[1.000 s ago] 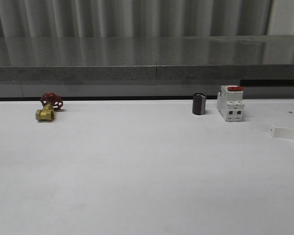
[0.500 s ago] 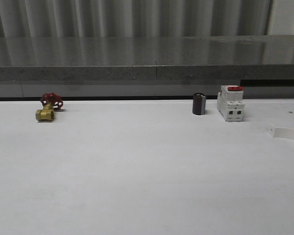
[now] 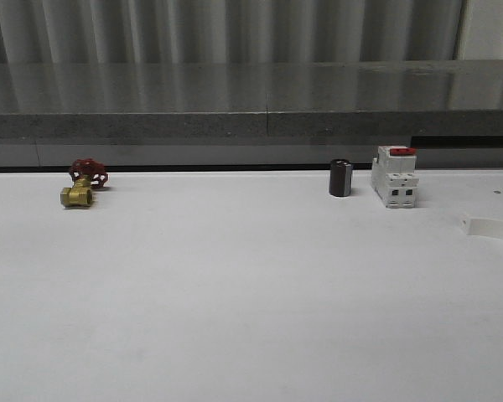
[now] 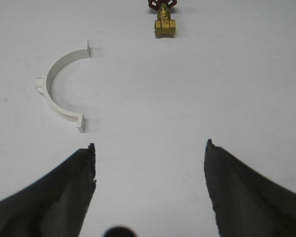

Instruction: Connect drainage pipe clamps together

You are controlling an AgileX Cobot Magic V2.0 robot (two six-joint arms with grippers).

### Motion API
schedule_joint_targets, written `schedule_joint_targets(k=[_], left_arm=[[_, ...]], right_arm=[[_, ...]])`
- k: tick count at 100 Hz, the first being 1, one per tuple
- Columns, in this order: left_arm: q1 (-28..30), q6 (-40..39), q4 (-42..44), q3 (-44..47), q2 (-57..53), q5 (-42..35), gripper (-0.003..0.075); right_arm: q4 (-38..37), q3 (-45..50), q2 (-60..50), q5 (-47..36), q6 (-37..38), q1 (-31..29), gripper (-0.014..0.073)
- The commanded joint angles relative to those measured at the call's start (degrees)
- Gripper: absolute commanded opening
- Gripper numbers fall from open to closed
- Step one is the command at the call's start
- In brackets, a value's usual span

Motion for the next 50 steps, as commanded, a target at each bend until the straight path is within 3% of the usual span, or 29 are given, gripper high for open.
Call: schedule_joint_targets(k=[1,21,50], left_arm=[[0.40,-3.72,1.61,-2.65,1.65,-4.47,0.0505],[7.97,-5.50,4.55,-10.40,15.26,-2.26,0.0505],[14.63,2.51,4.20,-24.72,39.99,-0.75,0.0505]], right_arm=[[-0.60,-0.83,-1.12,-4.78,-0.03,-0.33,-0.0118],[-0.60,-0.83,-1.12,-4.78,-0.03,-0.33,-0.0118],[-0.60,-0.83,-1.12,-4.78,-0.03,-0.33,-0.0118]])
